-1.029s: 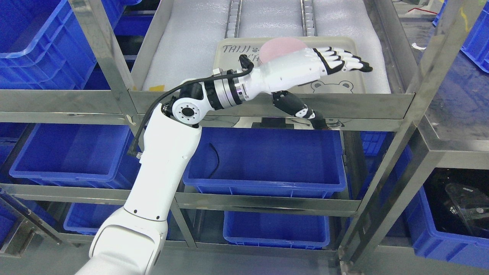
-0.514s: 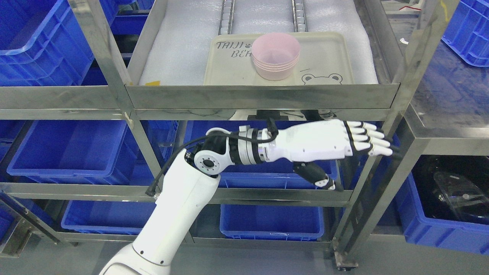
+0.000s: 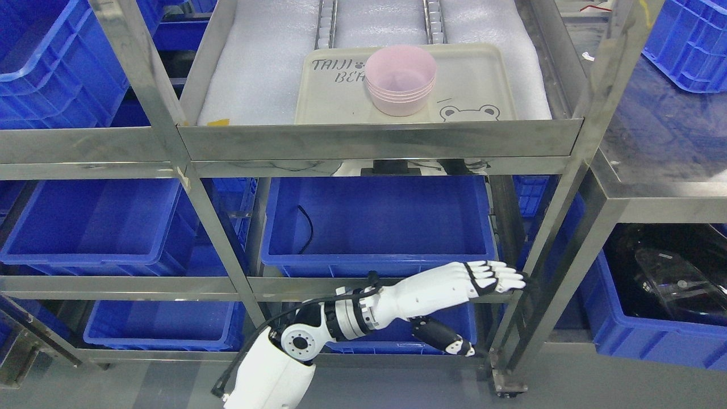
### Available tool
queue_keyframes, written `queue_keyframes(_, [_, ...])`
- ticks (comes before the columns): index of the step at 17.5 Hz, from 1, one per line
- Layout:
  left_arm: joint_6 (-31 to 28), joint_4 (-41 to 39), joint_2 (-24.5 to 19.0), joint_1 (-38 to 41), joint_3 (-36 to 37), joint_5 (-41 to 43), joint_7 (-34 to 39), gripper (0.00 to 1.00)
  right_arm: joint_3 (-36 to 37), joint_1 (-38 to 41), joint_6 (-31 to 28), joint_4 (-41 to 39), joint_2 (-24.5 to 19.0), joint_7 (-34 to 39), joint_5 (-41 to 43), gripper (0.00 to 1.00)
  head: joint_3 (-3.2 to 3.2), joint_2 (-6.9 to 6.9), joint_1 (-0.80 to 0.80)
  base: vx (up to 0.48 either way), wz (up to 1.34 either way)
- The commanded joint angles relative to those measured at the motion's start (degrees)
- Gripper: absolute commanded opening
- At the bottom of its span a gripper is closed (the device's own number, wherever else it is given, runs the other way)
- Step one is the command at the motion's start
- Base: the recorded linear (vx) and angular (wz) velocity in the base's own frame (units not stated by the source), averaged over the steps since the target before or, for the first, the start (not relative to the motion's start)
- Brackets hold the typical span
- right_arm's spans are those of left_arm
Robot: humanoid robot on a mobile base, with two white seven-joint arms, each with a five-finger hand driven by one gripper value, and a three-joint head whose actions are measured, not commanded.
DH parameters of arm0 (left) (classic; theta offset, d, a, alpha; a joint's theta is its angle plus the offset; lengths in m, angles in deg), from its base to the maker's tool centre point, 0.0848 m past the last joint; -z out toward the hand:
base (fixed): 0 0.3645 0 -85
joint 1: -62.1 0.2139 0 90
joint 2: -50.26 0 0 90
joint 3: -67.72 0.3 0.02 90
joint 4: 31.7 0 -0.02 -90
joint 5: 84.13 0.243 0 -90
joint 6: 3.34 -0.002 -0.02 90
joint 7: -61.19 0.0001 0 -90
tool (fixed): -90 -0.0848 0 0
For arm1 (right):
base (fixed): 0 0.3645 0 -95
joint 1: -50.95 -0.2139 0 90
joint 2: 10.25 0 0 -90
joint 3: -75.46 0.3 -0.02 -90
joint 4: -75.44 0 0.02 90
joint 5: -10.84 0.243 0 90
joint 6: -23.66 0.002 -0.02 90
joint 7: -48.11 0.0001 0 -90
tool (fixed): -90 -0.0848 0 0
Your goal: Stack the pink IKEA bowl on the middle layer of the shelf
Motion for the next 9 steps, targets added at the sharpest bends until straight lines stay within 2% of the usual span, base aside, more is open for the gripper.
queue_keyframes(1, [-4.17,6.44,-0.8,8.02,-17.25,-1.63,14.21,0.99,-0.26,0.0,-0.03,-1.0,1.0,0.04,-0.03,1.0,0.0,0.0,0.0,0.023,0.05])
queue_keyframes(3, [-13.41,6.35,-0.8,8.11,-17.27,-7.51,23.82,0.99,-0.18,0.0,-0.03,-1.0,1.0,0.04,-0.04,1.0,0.0,0.0,0.0,0.018,0.04])
queue_keyframes(5, [-17.74,6.18,-0.8,8.11,-17.09,-11.57,31.3,1.0,-0.26,0.0,-0.03,-1.0,1.0,0.04,-0.04,1.0,0.0,0.0,0.0,0.0,0.0])
queue_keyframes(7, [-18.37,6.09,-0.8,8.11,-17.53,-11.93,33.52,1.0,-0.18,0.0,-0.03,-1.0,1.0,0.04,-0.04,1.0,0.0,0.0,0.0,-0.013,-0.04])
queue_keyframes(9, [-22.3,5.74,-0.8,8.55,-18.06,-14.2,33.79,1.0,-0.26,0.0,-0.03,-1.0,1.0,0.04,-0.04,1.0,0.0,0.0,0.0,-0.011,-0.03])
